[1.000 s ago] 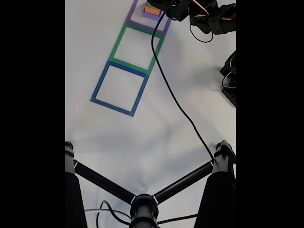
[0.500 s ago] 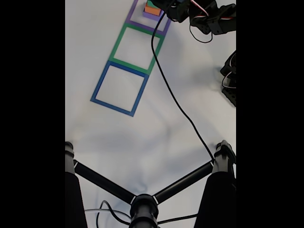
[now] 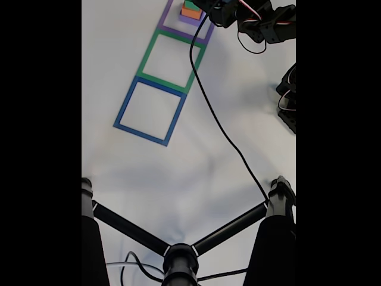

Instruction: Tower of hanoi

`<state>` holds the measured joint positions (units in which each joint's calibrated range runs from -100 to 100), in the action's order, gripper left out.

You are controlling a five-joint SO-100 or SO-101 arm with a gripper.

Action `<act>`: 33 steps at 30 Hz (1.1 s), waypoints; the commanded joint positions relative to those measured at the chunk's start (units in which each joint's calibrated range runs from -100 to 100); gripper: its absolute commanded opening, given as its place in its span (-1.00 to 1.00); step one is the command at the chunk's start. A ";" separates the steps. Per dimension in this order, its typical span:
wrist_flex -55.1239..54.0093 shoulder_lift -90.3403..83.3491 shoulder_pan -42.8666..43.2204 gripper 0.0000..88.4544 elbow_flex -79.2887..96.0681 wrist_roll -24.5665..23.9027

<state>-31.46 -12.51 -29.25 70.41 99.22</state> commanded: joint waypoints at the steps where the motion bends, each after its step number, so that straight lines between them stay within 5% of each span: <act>1: 0.42 -2.87 1.08 -0.85 -2.30 0.78; 13: 17.66 -12.65 2.30 -0.83 -8.21 0.78; 33: 107.26 -26.99 9.92 -0.83 -66.64 0.78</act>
<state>62.88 -34.26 -22.45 12.43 100.00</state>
